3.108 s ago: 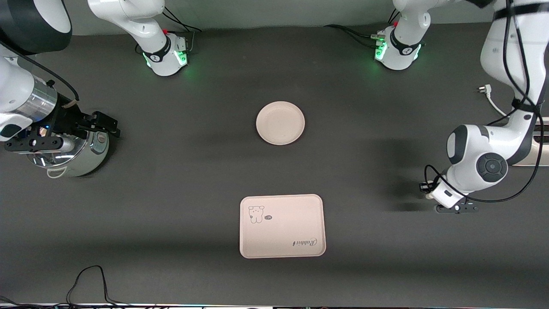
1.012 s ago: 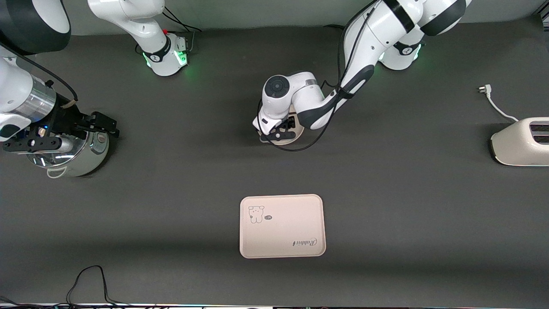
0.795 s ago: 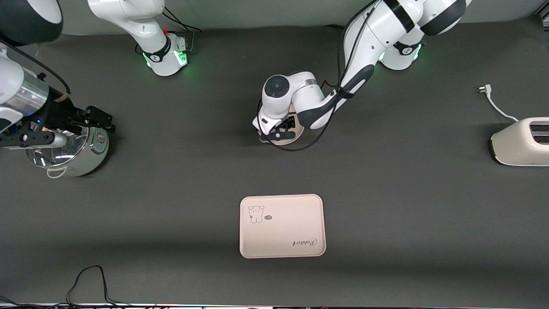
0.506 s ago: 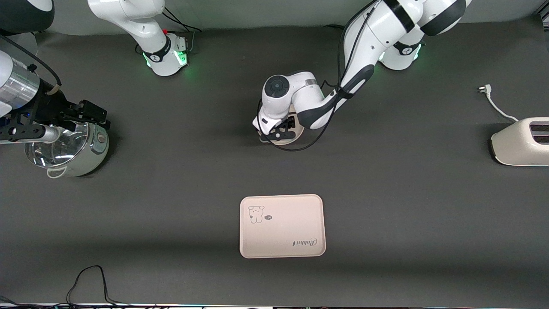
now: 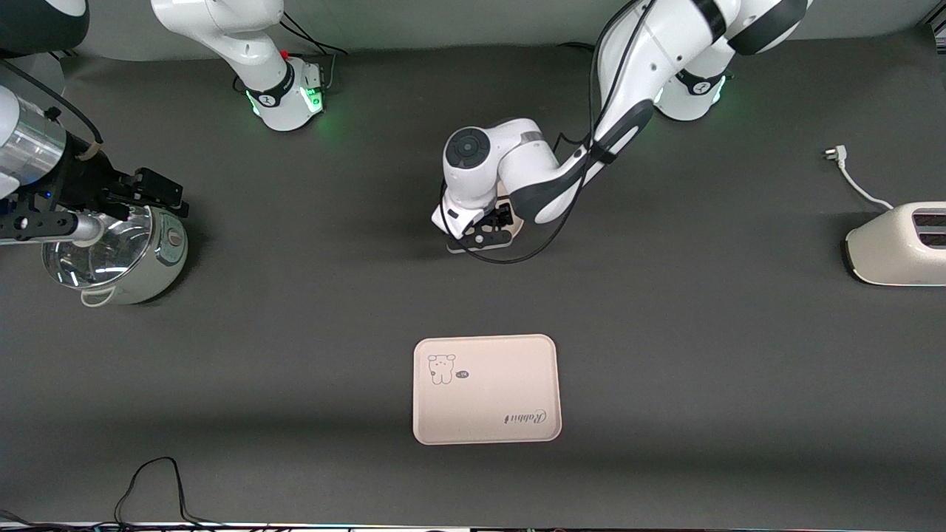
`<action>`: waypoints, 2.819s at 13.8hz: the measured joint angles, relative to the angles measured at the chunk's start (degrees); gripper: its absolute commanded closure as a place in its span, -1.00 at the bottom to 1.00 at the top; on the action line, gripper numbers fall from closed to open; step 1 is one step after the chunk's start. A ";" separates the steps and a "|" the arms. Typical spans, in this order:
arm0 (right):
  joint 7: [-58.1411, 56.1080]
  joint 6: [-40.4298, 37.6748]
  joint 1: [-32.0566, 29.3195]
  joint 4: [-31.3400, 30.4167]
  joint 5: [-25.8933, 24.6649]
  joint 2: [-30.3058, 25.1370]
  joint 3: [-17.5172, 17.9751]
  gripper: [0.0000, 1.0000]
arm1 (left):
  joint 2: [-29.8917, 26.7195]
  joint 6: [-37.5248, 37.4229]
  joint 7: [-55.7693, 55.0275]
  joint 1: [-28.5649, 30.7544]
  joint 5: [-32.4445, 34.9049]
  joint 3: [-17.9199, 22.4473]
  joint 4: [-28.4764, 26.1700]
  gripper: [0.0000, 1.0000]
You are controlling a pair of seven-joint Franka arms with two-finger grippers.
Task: Place bun in plate and plate on tray
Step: 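Lower the bun onto the white plate and open the left gripper, then withdraw the left gripper while the right gripper moves toward the plate, then reach the right gripper to the plate rim and grasp it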
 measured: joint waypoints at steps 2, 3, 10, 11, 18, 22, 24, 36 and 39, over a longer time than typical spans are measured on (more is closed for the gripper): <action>0.00 -1.54 0.08 1.05 0.00 -0.60 0.38 -1.00 | -1.90 -8.81 5.73 1.02 -0.04 0.25 6.53 -1.00; -0.02 -2.15 0.34 1.08 0.00 -0.68 0.67 -1.00 | -2.68 -12.58 9.89 2.33 -0.23 0.36 10.01 -1.00; -0.67 -4.73 6.22 0.88 0.70 1.51 1.53 -1.00 | -7.29 -21.12 46.87 26.94 -4.90 0.67 18.84 -1.00; -0.70 -5.93 6.28 0.78 2.96 1.67 1.50 -1.00 | -7.86 -22.39 48.59 29.67 -5.98 0.62 18.86 -1.00; -1.84 1.01 6.30 -9.08 27.39 2.67 -0.97 -1.00 | -14.84 -25.99 54.93 41.01 -16.43 1.13 16.78 -1.00; -11.06 15.52 9.05 -23.31 37.09 3.00 -0.89 -1.00 | -25.99 -20.89 55.42 41.40 -22.20 7.68 5.55 -1.00; -20.39 23.34 10.09 -32.56 46.93 3.36 -0.88 -1.00 | -31.07 -20.67 55.67 41.39 -22.55 9.73 1.49 -1.00; -46.16 67.75 38.49 -48.91 86.32 11.44 -0.57 -0.98 | -39.16 -21.31 58.89 41.13 -22.56 11.13 -5.66 -1.00; -51.01 68.28 37.46 -48.86 89.75 14.31 -1.40 -0.91 | -38.22 -21.30 59.00 41.13 -22.56 11.14 -6.03 -1.00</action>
